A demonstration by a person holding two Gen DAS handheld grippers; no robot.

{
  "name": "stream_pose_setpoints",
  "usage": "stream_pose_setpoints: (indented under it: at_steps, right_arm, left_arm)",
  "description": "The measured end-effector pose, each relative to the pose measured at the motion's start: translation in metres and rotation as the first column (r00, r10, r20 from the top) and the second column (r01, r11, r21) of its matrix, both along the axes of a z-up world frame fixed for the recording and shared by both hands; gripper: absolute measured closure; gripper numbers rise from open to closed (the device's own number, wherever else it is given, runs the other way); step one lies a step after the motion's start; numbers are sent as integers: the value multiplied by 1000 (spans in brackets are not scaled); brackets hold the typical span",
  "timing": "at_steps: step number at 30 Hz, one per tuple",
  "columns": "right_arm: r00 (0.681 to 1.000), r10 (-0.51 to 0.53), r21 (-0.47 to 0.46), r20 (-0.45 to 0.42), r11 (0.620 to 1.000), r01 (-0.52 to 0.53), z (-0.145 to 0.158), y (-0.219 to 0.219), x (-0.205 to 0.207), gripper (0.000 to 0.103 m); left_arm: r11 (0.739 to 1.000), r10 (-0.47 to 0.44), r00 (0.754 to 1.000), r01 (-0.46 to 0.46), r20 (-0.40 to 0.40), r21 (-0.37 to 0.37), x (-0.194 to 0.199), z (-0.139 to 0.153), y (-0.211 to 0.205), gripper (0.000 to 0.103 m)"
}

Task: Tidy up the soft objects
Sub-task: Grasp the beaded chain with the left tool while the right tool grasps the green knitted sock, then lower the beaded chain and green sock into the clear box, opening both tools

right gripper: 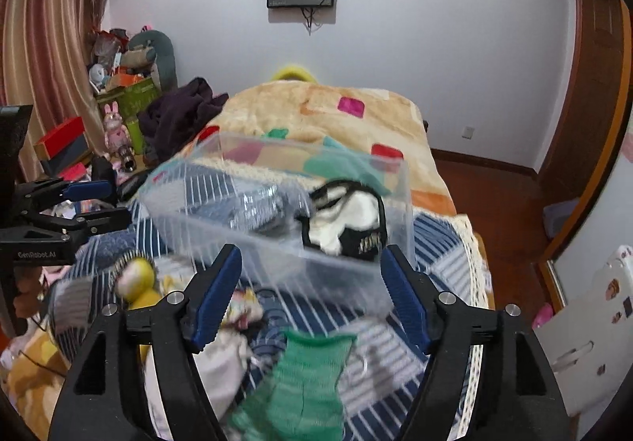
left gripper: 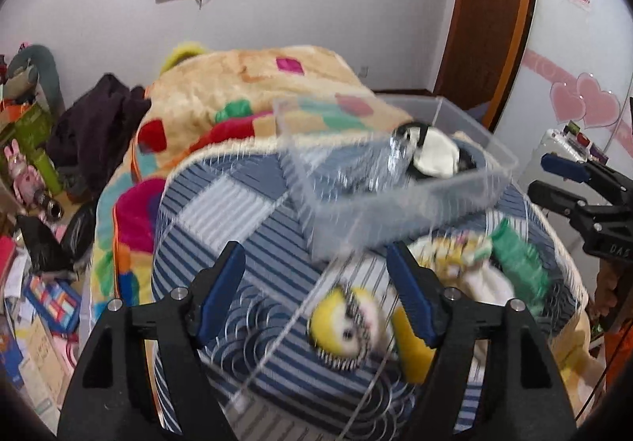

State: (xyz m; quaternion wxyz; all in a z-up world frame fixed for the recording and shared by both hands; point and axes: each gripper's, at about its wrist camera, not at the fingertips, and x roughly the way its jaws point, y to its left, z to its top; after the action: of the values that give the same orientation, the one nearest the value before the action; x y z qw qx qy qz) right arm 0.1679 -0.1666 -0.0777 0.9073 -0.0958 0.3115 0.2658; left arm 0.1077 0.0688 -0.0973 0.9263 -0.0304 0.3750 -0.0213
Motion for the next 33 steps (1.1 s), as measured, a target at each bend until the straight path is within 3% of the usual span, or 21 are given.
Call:
stream_pose_setpoints:
  at_steps: [4,8,13,18,23,27,28,33]
  right_arm:
    - [1000,-7,-16,-28,1000,7,-14,-5,-10,33]
    - [997,-22,-21,-74,1000,20,-29,-11,-16,33]
    - [991,-41,-29,-130,999,37,-45,-17,-18,33]
    - [981,-56,-11,-188,998,55,-60,-27,-19,33]
    - [970,-40,8,-239,999,43,-71,-31,-18,33]
    - [966,-21,15,-258,1000,26,-77,-29,-19,47]
    - [969,-22,14,-244,1000,26,-76,-29,-21,58]
    - [978,-15,6,-209,1000,16,-67,-27,-29,81]
  left_arm:
    - [1000,9,1000,-9,-21,0,-11,-14,1,34]
    - [999,-14,999,13,-46,-35,-10,-24,0,57]
    - [995,-44,997,39,-62,-89,-5,-30,-4,71]
    - [996,-47,998,43,-51,-74,-7,-29,-12,92]
    - [995,-44,998,39,-51,-93,-10,-26,-7,97]
    - [994,-28,999,23,-42,-111,-12,-23,0,97]
    - [993,-24,999,20,-37,-115,-13,-22,1,97]
    - [991,-9,1000,7,-11,-133,-15,-12,7,98]
